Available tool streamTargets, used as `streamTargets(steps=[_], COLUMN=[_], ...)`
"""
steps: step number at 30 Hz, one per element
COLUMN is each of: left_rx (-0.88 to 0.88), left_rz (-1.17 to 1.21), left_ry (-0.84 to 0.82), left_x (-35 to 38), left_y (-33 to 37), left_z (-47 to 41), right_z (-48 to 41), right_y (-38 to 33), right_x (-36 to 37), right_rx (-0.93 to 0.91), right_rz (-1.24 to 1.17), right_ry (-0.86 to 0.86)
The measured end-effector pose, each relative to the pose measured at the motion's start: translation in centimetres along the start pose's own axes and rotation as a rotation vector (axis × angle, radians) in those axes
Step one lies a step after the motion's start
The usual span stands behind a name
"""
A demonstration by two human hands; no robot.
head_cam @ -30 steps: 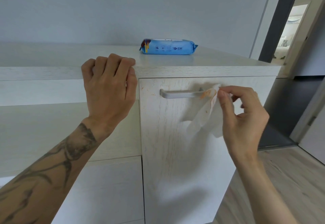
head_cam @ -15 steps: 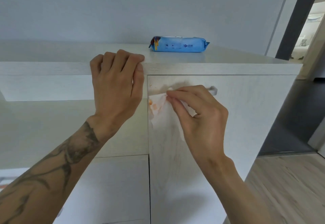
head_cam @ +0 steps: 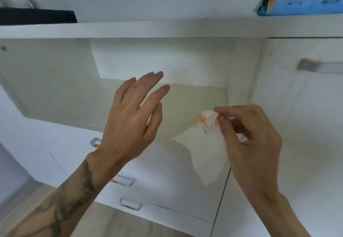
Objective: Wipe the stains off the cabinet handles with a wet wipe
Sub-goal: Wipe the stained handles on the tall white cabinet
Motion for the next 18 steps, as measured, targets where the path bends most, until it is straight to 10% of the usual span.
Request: streamTargets(steps=[18], left_rx=[-0.191], left_rz=[0.212], left_ry=[-0.063], left_x=[1.2], left_y=[-25.3], left_z=[16.9], right_z=[13.3], right_y=[-7.0], right_x=[18.6], right_rx=[0.126], right_rz=[0.191], right_ry=[-0.020])
Point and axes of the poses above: each hand's wrist, its own z-axis away from the middle knuckle, its own x-axis out of the palm, y = z × x, the point moved 10 cm from there along -z, towards the middle knuckle, and after that the axes turned 6 degrees about y, right-handed, at the moved point
